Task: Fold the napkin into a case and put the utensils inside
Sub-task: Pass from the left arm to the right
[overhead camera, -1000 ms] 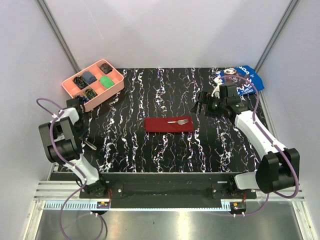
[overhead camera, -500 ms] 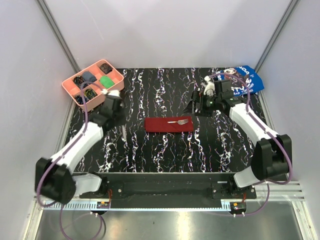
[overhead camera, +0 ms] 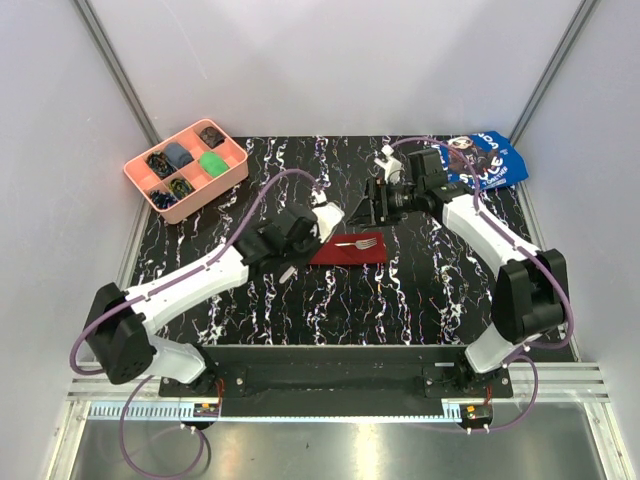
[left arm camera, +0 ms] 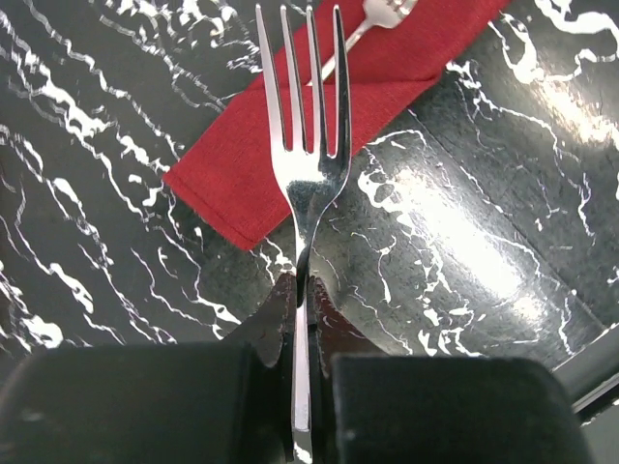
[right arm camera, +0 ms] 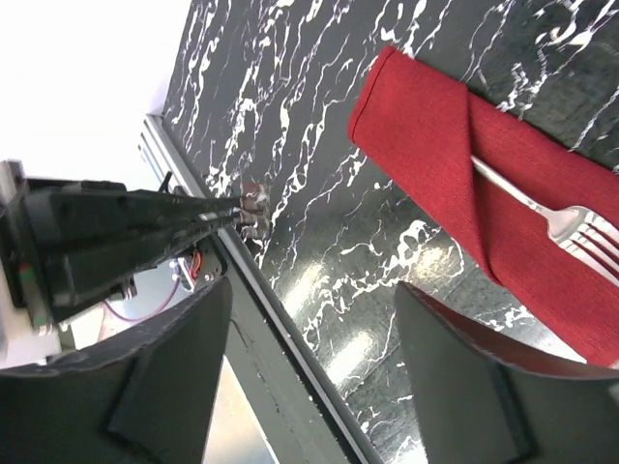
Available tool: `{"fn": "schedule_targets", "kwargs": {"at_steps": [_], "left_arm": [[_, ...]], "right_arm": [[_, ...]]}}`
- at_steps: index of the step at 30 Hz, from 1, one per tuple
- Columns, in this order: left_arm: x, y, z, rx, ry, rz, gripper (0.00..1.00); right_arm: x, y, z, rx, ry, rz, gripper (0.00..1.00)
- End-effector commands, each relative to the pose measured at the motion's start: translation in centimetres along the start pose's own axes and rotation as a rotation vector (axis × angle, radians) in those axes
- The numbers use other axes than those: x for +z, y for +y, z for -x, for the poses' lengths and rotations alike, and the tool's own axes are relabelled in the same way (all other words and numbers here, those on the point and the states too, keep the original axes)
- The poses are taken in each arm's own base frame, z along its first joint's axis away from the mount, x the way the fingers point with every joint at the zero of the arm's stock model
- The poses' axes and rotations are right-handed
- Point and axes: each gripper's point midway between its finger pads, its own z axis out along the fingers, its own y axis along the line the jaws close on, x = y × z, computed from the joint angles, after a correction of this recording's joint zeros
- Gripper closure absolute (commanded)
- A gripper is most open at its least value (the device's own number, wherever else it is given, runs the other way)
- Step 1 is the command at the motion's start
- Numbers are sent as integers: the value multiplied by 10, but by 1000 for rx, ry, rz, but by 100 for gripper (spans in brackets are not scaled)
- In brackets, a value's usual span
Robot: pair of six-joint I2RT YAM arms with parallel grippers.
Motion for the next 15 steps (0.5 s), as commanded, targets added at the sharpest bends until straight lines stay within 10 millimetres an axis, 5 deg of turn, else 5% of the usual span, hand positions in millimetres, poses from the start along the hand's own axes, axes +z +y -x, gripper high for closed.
{"fn": "schedule_targets", "kwargs": {"at_steps": [1,10,14,15], "left_arm": [[-3,-10,28,118,-50,-31,100],[6,-28,24,178,-14,-40,100],[6,-27,27,182,-18,-36,100],[7,-25,28,183,-17,-26,100]], "right_arm": [[13,13,5,-38,26,64,28],[29,12,-2,-24,69,77,43],[37,13,-15,-4,112,103,63],[38,14,-17,1,120,118,79]]}}
